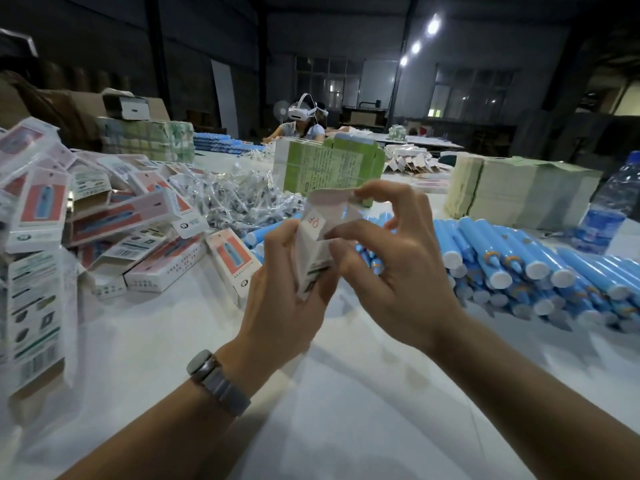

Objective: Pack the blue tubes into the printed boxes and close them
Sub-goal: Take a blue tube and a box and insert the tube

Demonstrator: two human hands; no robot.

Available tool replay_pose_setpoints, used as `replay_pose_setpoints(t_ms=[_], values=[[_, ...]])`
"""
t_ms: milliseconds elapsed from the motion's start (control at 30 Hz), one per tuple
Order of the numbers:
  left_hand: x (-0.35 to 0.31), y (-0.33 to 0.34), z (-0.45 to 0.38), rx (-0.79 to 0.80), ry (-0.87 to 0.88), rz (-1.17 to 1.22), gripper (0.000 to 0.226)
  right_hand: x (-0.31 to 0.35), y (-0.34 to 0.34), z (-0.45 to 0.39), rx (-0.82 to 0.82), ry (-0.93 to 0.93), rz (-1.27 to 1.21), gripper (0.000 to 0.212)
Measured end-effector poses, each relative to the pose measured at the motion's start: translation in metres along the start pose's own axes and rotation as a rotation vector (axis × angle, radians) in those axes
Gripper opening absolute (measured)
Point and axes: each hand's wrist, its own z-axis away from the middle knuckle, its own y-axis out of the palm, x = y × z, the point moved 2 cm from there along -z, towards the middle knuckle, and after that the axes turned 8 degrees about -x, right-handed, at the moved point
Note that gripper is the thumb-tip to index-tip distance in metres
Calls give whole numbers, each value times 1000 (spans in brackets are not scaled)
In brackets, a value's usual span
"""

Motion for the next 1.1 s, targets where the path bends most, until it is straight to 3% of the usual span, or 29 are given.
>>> replay_pose_setpoints(t_ms=[200,533,667,767,900,1100], values=[[-6,-3,-5,3,-1,258,55,-6,8,3,83,478,-640,39],[-19,-8,-2,124,-128,437,22,-5,12,10,94,454,-705,19],[-22,-4,-1,133,-217,490,23,-5,8,6,35,380,-719,24],[-24,-2,-1,122,-209,437,30,-4,7,5,-21,311,-722,30],[-20,-1,0,117,-179,406,22,-2,7,4,-21,291,-706,47],[-19,-1,-1,123,-191,434,31,1,6,1,-5,329,-652,11]])
